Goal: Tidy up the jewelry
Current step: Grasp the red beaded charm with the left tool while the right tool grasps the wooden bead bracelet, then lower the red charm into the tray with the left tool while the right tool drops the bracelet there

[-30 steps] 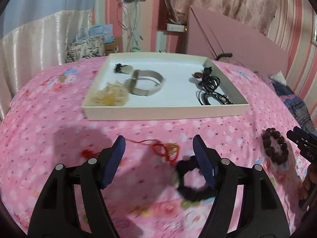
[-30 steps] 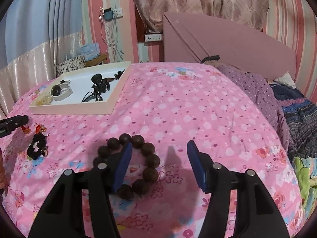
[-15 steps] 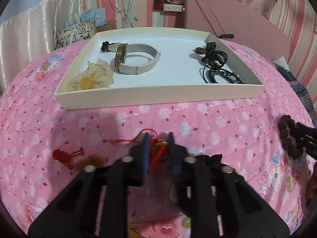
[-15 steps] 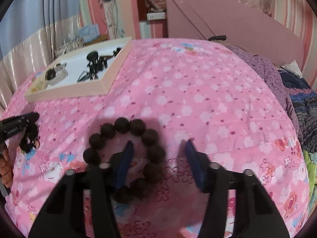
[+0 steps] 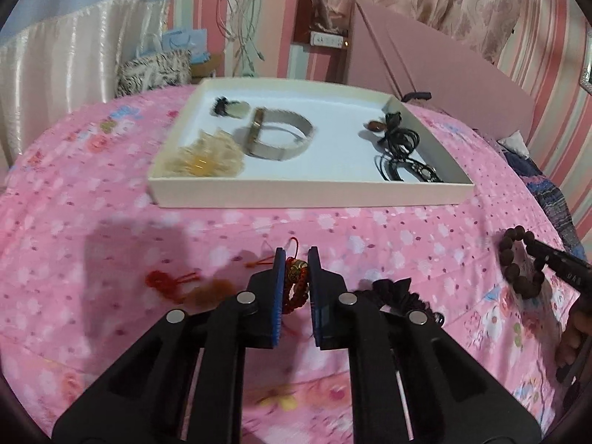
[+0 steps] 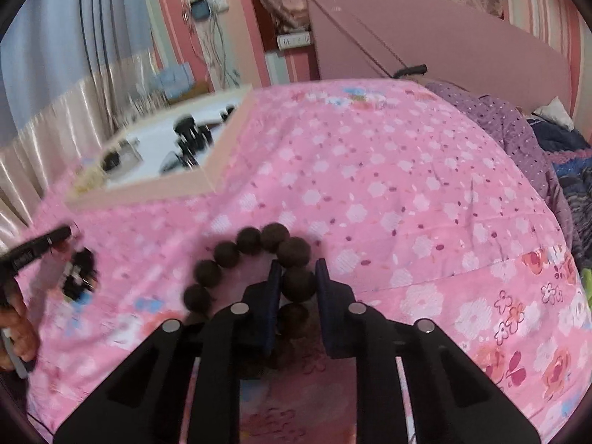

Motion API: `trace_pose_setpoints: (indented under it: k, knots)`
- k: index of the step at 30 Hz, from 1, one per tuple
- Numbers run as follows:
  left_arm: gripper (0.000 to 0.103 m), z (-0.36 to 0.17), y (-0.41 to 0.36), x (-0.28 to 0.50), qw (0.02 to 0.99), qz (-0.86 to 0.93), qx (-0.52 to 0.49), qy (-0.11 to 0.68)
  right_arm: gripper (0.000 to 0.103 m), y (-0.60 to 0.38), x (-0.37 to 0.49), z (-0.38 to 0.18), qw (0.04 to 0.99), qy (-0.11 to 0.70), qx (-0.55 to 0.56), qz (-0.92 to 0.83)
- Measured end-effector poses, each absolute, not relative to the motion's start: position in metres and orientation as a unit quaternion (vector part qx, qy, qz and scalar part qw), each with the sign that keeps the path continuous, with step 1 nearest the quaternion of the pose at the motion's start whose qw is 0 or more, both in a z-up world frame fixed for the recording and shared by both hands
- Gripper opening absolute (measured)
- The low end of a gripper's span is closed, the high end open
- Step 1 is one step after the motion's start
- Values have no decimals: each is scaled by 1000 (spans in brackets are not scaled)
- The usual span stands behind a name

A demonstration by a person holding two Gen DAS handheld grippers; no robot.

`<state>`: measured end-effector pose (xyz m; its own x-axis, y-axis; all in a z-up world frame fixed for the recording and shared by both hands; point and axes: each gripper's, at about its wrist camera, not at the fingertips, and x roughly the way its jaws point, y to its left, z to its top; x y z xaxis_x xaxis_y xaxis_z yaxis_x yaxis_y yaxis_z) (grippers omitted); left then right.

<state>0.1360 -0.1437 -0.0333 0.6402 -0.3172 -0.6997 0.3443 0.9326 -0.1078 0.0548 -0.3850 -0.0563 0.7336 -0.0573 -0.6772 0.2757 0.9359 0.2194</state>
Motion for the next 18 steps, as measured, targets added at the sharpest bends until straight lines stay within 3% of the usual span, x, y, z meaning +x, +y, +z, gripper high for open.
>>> trace_pose_setpoints:
  k: [18]
  knots:
    - [10,1,-92,125,920,-171,5,351,19,-333,61,21,948,283,132,-59]
